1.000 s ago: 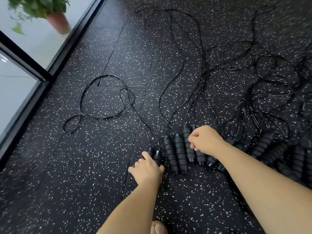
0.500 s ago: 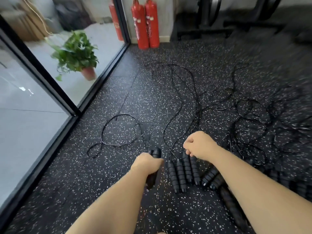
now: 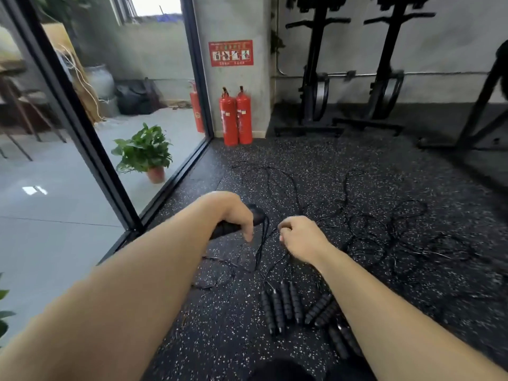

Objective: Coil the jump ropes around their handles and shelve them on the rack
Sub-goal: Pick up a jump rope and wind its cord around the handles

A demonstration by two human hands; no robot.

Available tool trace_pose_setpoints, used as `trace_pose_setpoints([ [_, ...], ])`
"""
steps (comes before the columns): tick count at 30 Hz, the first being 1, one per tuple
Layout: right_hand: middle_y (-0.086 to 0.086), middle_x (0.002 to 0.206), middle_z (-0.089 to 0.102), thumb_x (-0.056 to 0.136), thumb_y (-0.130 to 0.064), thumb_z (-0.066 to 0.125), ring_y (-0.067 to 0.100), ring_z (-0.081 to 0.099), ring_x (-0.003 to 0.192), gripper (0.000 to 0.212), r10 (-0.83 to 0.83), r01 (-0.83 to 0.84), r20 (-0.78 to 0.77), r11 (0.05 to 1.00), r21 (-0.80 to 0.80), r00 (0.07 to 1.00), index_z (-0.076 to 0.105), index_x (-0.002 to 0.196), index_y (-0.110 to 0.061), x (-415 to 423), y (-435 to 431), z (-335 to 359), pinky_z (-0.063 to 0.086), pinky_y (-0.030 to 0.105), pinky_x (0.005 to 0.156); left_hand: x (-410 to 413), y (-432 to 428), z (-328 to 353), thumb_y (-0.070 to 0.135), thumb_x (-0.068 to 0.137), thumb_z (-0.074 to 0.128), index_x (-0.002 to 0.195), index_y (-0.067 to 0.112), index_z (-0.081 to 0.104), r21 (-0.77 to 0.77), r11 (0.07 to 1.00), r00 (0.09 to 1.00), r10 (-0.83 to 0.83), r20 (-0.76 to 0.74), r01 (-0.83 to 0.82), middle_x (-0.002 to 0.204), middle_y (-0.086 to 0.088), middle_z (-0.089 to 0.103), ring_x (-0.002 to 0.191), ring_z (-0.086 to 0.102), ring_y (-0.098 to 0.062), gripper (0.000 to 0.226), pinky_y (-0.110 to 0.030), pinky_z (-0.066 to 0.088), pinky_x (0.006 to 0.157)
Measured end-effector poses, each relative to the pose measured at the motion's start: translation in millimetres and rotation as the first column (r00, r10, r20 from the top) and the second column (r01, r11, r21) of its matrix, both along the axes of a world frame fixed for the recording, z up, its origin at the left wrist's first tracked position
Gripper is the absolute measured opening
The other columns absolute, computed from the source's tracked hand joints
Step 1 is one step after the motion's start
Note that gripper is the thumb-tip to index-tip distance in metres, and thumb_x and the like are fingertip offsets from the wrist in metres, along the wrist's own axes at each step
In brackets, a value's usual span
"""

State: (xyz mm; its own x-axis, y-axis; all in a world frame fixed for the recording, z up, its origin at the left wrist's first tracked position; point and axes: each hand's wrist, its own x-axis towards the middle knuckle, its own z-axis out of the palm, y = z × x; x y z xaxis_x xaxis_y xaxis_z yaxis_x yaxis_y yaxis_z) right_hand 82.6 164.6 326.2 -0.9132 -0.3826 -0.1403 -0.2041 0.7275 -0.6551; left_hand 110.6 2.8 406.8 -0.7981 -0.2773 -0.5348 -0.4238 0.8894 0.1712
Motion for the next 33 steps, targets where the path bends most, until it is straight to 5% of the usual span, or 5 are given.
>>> trace_pose_setpoints([
  [7, 0.012, 0.118, 0.058, 0.096, -0.012, 0.045, 0.031, 0.056, 0.107, 0.039, -0.064, 0.04, -0.125, 0.982, -0.184, 0.99, 0.04, 0.134, -0.008, 23.3, -12.6, 49.0, 0.046, 0.037, 0.084, 17.9, 16.5, 56.1, 0.032, 0.065, 0.082, 0.067, 0.014, 0.056, 0.363, 0.927, 0.994, 0.108, -0.027, -0.091, 0.067, -0.005, 0.051, 0.053, 0.044, -0.018, 0.032, -0.023, 0.039, 0.057],
  [13, 0.013, 0.111, 0.059, 0.099, -0.015, 0.041, 0.024, 0.052, 0.091, 0.021, -0.213, 0.206, 0.035, 0.874, -0.44, 0.976, 0.046, 0.115, -0.004, 31.4, -10.1, 58.0, 0.04, 0.036, 0.081, 30.0, 27.3, 88.8, 0.014, 0.053, 0.077, 0.088, 0.015, 0.062, 0.804, 0.586, 0.983, 0.181, -0.012, -0.098, 0.071, -0.001, 0.061, 0.057, 0.056, -0.013, 0.038, -0.031, 0.051, 0.07],
  [19, 0.016, 0.109, 0.065, 0.101, -0.012, 0.032, 0.015, 0.05, 0.071, 0.017, -0.154, 0.198, 0.14, 0.899, -0.391, 0.978, 0.047, 0.093, -0.015, 43.4, -9.4, 50.1, 0.038, 0.027, 0.061, 30.4, 51.6, 120.1, 0.014, 0.084, 0.062, 0.074, 0.015, 0.058, 0.933, 0.359, 0.906, 0.401, -0.136, -0.019, 0.066, 0.002, 0.059, 0.057, 0.052, -0.009, 0.011, -0.031, 0.049, 0.076],
  [25, 0.008, 0.103, 0.061, 0.101, -0.013, 0.028, 0.013, 0.045, 0.069, 0.022, -0.076, 0.114, 0.187, 0.973, -0.203, 0.979, 0.05, 0.098, -0.014, 57.6, -1.3, 22.1, 0.038, 0.029, 0.073, 28.4, 54.6, 142.8, 0.01, 0.084, 0.06, 0.075, 0.011, 0.057, 0.961, 0.252, 0.794, 0.558, -0.241, 0.115, 0.068, -0.001, 0.061, 0.053, 0.05, -0.01, 0.009, -0.027, 0.048, 0.064],
  [33, 0.008, 0.088, 0.07, 0.095, -0.007, 0.035, 0.016, 0.052, 0.068, 0.027, 0.079, -0.06, 0.075, 0.973, -0.222, 0.994, 0.046, 0.076, -0.023, 52.9, -4.7, 67.2, 0.041, 0.032, 0.065, 48.0, 52.3, 87.9, 0.009, 0.072, 0.072, 0.093, 0.008, 0.058, 0.686, 0.724, 0.892, 0.26, -0.371, 0.075, 0.073, -0.01, 0.057, 0.057, 0.05, -0.019, 0.025, -0.027, 0.048, 0.058],
])
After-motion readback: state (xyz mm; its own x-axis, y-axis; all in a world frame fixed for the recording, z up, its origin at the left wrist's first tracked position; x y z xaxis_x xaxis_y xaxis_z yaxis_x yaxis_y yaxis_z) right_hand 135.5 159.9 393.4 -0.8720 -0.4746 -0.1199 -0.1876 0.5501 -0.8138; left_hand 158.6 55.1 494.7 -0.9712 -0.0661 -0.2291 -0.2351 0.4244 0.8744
